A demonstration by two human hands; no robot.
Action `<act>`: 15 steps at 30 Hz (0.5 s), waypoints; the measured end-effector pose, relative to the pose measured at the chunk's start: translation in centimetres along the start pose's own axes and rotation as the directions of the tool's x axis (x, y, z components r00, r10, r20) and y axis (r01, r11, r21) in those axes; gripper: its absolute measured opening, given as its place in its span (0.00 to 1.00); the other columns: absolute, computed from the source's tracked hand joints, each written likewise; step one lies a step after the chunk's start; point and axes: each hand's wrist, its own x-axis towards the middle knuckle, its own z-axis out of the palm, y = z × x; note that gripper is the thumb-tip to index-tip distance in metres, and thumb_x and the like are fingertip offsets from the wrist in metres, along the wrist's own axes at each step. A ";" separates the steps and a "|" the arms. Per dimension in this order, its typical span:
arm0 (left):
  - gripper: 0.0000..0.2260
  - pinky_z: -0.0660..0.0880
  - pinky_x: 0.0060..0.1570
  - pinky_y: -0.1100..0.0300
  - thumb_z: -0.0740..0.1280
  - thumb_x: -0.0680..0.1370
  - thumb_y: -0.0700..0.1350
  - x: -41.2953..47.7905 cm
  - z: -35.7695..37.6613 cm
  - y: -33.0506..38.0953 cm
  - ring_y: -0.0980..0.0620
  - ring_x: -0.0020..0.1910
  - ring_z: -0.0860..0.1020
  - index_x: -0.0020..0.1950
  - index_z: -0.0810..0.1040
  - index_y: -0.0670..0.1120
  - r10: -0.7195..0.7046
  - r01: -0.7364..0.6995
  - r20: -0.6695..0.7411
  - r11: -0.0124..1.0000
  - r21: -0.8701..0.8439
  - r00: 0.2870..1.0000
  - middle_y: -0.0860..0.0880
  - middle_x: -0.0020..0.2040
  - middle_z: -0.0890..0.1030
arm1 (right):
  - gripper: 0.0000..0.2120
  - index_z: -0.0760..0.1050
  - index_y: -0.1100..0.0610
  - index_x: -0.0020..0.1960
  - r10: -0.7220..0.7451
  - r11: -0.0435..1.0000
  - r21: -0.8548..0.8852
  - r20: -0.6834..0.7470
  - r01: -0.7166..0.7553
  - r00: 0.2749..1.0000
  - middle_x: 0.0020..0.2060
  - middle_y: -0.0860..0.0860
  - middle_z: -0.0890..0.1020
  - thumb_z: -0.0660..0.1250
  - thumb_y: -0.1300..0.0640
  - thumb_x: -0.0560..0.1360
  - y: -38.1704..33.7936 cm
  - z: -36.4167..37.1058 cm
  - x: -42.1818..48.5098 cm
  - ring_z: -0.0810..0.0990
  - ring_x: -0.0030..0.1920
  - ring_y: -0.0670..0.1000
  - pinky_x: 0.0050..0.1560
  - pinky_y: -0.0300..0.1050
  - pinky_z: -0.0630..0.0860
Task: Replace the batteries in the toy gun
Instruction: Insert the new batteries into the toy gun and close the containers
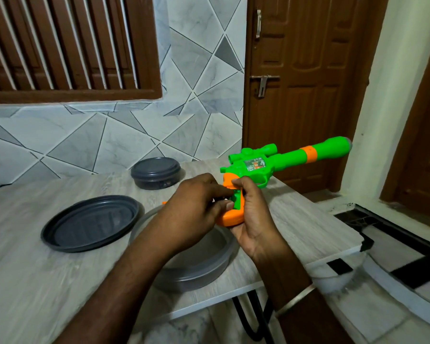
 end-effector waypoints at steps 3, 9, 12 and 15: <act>0.04 0.72 0.39 0.63 0.76 0.73 0.44 0.0 0.0 0.0 0.58 0.38 0.78 0.47 0.85 0.50 -0.111 0.093 -0.111 0.983 -0.160 0.988 0.54 0.40 0.83 | 0.07 0.74 0.57 0.43 0.005 1.000 -0.005 0.010 -0.005 1.000 0.34 0.55 0.76 0.60 0.57 0.77 0.0 0.1 0.0 0.77 0.30 0.48 0.32 0.39 0.73; 0.04 0.71 0.39 0.65 0.77 0.72 0.41 0.2 -0.1 -0.2 0.58 0.37 0.78 0.44 0.87 0.49 -0.103 0.092 -0.083 0.987 -0.133 0.991 0.54 0.39 0.85 | 0.05 0.73 0.56 0.44 0.016 0.999 -0.027 -0.006 -0.016 1.000 0.39 0.56 0.75 0.61 0.56 0.76 0.2 0.0 0.2 0.76 0.34 0.51 0.32 0.40 0.75; 0.07 0.65 0.38 0.76 0.76 0.73 0.40 0.2 -0.3 -0.1 0.58 0.38 0.76 0.49 0.88 0.49 -0.072 0.070 -0.046 0.996 -0.054 0.996 0.51 0.44 0.87 | 0.04 0.72 0.55 0.43 0.025 1.000 -0.012 -0.005 -0.025 1.000 0.35 0.54 0.74 0.61 0.57 0.76 0.1 -0.1 0.1 0.75 0.29 0.49 0.28 0.38 0.74; 0.07 0.64 0.37 0.77 0.75 0.74 0.40 0.3 -0.6 0.4 0.58 0.38 0.75 0.49 0.88 0.49 -0.091 0.091 -0.027 0.996 -0.011 0.995 0.49 0.45 0.87 | 0.05 0.71 0.56 0.43 0.027 0.999 -0.018 -0.006 -0.027 1.000 0.33 0.54 0.73 0.60 0.58 0.76 0.0 0.1 -0.1 0.72 0.24 0.47 0.25 0.37 0.72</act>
